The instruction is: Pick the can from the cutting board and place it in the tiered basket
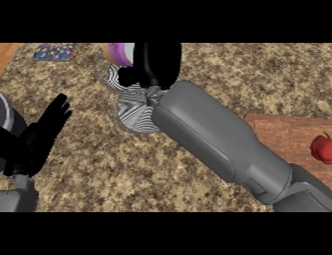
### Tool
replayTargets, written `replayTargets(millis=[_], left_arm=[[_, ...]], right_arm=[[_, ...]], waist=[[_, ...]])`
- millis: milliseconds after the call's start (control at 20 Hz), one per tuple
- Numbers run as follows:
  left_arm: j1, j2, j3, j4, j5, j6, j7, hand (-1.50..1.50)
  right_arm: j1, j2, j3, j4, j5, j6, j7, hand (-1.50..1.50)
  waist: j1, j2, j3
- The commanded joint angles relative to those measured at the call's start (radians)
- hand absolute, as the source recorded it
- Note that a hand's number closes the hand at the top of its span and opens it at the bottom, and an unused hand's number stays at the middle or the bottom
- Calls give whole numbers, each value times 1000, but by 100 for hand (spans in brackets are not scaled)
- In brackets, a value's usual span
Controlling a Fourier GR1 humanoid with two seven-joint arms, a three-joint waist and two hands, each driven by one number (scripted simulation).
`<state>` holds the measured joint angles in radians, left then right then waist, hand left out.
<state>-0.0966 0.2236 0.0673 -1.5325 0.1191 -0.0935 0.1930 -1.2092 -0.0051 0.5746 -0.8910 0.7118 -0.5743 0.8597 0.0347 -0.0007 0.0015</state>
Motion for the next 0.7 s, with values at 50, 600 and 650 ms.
replayTargets(millis=[50,600,650], left_arm=[[20,-22,-22,-48,-8,9,41,0],[-28,-17,-7,-30,-21,26,61,0],[-18,-4,4,-26,-18,12,34,0]], right_arm=[[-58,5,23,89,-84,-94,-15,-150],[-42,5,-151,-14,-253,-345,-100,-150],[-8,5,-106,-47,-261,-407,-87,-150]], waist=[[6,7,-2],[-9,7,-1],[-3,6,-2]])
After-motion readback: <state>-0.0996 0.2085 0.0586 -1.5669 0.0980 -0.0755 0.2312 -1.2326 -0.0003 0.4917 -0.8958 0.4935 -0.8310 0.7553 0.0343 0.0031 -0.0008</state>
